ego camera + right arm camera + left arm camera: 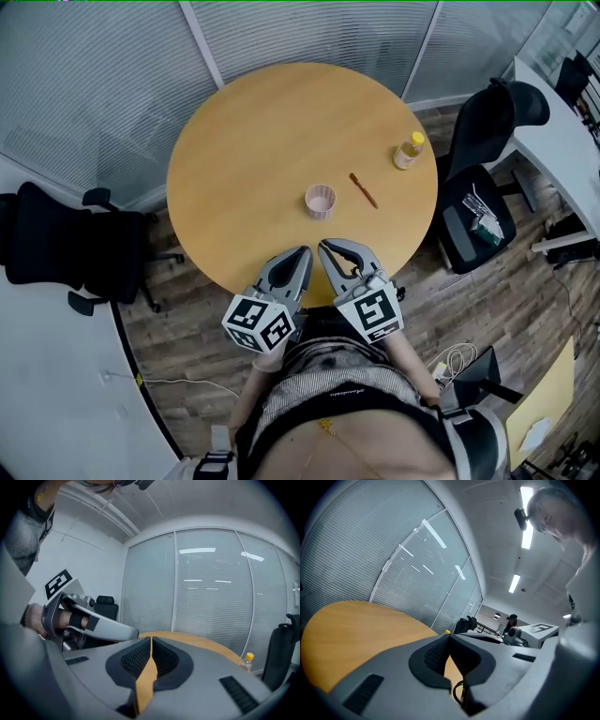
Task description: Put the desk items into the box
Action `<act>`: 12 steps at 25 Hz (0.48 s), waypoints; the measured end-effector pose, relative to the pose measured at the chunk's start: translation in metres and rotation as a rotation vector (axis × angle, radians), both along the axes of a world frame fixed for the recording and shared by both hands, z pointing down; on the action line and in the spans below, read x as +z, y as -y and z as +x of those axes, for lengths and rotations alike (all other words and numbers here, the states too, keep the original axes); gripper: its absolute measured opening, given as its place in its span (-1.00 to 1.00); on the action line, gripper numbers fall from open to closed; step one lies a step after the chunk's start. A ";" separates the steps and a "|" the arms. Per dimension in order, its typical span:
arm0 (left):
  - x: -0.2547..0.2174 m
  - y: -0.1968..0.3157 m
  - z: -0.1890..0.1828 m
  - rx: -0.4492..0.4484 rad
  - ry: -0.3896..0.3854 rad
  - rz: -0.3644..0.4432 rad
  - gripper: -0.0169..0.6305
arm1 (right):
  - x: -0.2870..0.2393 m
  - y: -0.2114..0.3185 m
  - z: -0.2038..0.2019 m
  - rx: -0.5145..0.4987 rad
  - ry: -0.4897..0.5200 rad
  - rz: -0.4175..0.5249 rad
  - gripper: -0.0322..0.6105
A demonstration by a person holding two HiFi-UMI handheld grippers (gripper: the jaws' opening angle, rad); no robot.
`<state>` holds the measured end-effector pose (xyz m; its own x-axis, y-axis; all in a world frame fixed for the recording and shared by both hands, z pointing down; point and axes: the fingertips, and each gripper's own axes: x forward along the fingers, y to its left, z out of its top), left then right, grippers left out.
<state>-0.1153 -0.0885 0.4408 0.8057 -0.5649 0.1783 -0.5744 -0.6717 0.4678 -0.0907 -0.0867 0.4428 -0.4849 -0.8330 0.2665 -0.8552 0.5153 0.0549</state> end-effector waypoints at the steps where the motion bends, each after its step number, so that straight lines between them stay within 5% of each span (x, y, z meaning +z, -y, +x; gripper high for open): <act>1: 0.001 0.000 0.000 0.004 -0.002 -0.002 -0.94 | 0.001 0.000 0.000 0.002 0.000 -0.003 -0.82; 12: -0.002 0.013 0.004 -0.029 -0.005 0.019 -0.94 | -0.001 0.013 -0.002 -0.055 -0.017 0.003 -0.82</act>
